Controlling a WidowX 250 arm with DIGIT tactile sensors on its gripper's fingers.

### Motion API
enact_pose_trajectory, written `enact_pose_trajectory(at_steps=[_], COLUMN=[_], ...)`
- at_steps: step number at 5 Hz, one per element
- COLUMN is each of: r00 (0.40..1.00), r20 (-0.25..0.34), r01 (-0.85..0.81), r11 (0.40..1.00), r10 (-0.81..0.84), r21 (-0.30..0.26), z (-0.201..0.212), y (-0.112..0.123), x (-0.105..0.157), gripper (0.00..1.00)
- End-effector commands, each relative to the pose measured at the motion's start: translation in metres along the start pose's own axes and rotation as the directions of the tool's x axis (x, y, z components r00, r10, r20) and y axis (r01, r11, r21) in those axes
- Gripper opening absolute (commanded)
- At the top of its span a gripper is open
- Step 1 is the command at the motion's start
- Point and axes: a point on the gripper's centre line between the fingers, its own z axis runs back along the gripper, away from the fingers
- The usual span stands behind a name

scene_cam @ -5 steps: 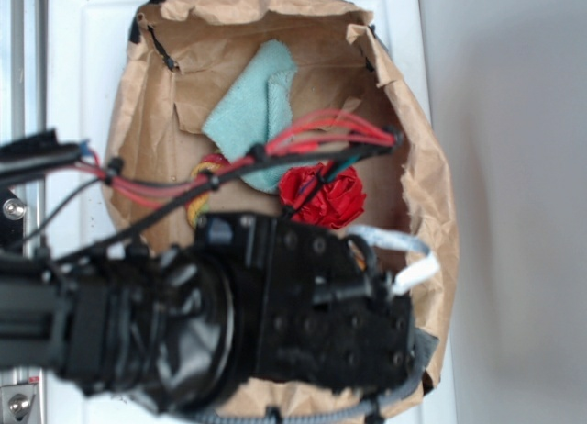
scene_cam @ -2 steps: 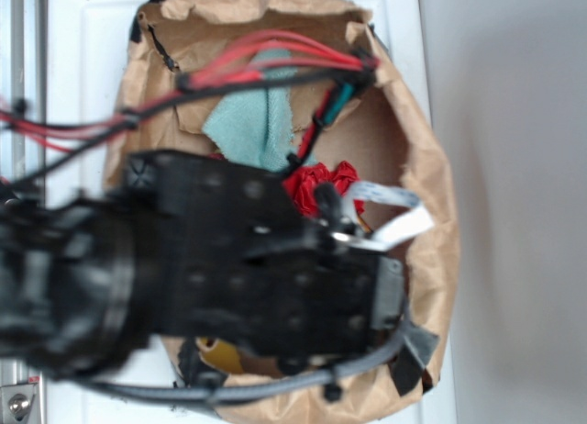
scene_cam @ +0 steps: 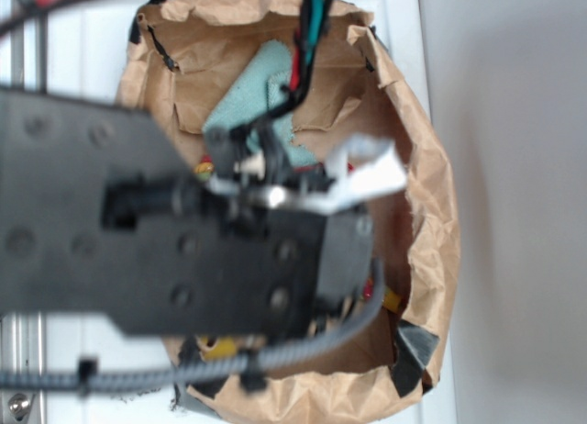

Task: Grab the green ball.

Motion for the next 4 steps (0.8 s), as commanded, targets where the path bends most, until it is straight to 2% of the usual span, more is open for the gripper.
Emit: enact_pose_trajectory(at_steps=[1,2,3,4], r00=[0.988,0.967,0.961,0.945], r20=[-0.015,-0.051,-0.055,-0.016], r01=[0.151,0.244,0.262,0.317], r11=[0.987,0.965,0.956,0.924], r10=[-0.151,-0.250,-0.271,-0.327], r21=[-0.051,-0.098,-0.135,-0.212], z=[0.055,0.059,0.057,0.061], y=[0.036,0.037,0.036,0.029], x=[0.039,0.039,0.032,0.012], gripper=[0.00,0.00,0.00,0.00])
